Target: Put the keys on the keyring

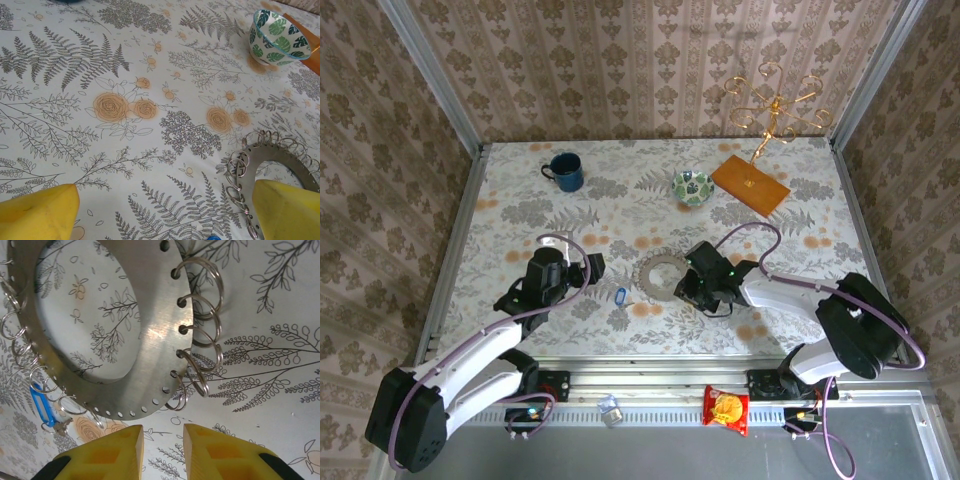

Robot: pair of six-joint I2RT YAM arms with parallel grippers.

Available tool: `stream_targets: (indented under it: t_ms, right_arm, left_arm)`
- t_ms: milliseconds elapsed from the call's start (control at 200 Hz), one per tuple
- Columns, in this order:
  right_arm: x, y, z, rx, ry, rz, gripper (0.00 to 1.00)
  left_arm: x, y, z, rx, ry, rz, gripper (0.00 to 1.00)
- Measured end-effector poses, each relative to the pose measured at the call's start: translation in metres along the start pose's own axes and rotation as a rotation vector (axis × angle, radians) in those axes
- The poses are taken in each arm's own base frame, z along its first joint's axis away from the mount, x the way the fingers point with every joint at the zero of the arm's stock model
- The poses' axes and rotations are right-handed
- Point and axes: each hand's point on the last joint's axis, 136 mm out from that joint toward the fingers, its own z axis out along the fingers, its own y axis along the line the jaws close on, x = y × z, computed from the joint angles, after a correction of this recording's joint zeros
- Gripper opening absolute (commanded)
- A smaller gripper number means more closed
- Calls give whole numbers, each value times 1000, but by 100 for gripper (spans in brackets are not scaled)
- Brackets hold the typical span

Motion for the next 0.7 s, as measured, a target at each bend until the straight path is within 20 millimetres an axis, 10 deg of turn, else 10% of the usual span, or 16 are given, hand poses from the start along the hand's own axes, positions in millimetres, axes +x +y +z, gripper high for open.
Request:
stream_targets:
  t_ms: [700]
  right_arm:
    - [-12, -8, 15, 25, -17, 51, 9]
  left_arm:
    - [0, 0, 0, -2, -1, 1, 90]
